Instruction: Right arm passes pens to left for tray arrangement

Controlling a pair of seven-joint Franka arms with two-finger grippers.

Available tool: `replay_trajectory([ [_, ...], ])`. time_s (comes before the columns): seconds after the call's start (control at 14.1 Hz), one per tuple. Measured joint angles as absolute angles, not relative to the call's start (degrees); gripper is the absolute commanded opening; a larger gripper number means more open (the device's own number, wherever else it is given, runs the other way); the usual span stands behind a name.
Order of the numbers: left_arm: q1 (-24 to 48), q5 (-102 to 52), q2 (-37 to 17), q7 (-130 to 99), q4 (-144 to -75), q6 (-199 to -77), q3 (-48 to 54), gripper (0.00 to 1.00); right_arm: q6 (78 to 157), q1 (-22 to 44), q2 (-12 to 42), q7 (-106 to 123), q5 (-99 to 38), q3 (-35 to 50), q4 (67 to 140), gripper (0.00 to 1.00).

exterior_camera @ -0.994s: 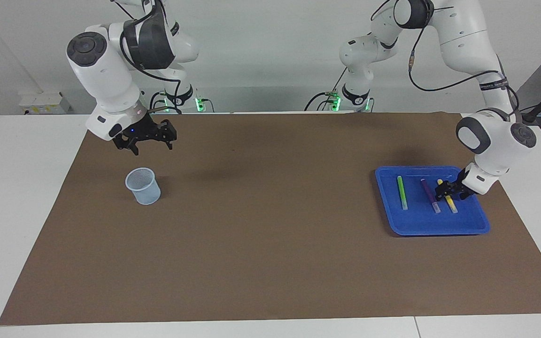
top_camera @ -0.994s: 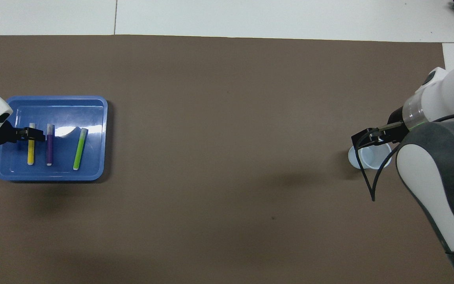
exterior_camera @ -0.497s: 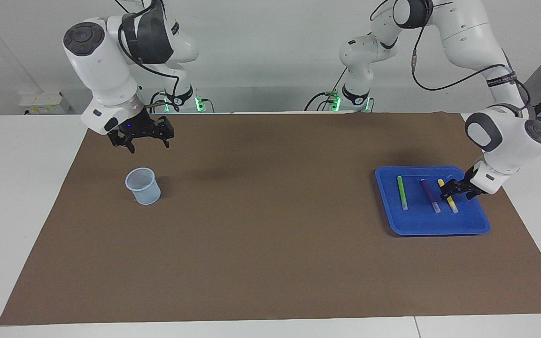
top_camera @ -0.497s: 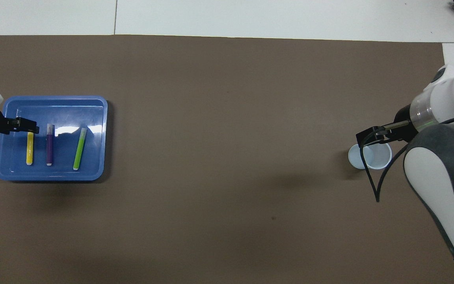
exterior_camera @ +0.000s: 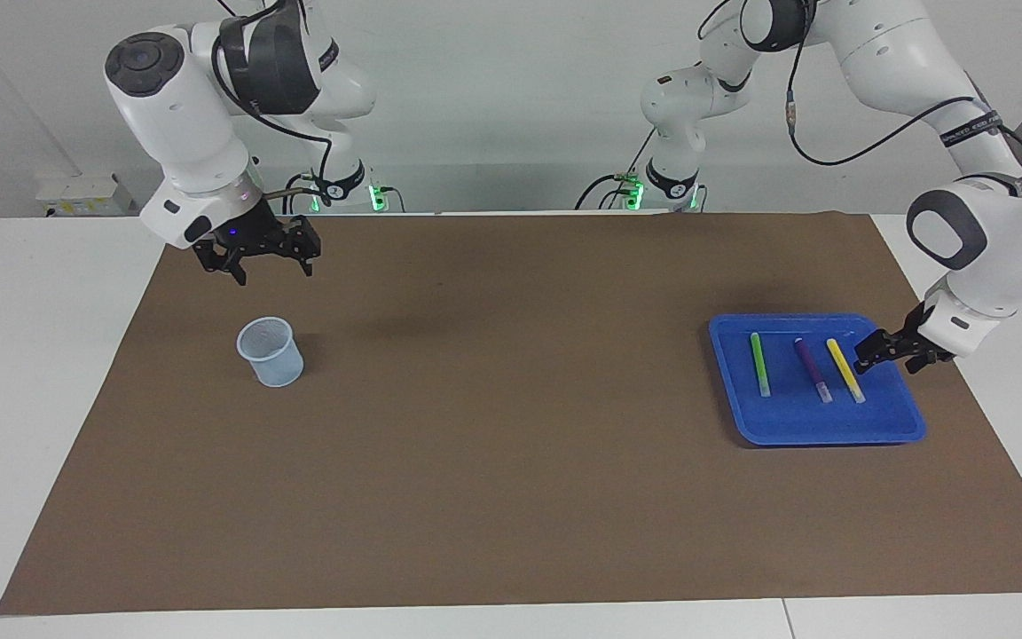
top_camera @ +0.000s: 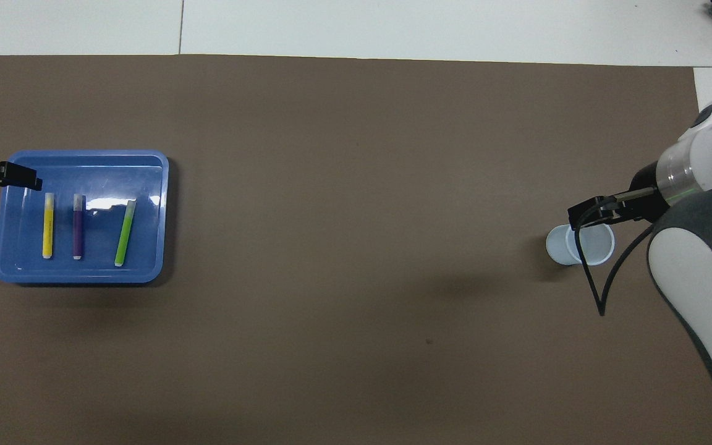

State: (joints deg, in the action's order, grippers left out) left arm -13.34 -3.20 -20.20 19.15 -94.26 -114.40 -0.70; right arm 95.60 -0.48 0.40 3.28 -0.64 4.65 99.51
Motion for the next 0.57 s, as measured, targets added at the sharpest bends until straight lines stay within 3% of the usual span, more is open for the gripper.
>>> replay_trajectory([
  [0.57, -8.7, -3.2, -17.4, 11.8, -87.0, -104.9, -0.6, 1.00, 94.9, -0.5, 0.4, 3.3, -0.6, 3.9, 99.1, 1.00],
])
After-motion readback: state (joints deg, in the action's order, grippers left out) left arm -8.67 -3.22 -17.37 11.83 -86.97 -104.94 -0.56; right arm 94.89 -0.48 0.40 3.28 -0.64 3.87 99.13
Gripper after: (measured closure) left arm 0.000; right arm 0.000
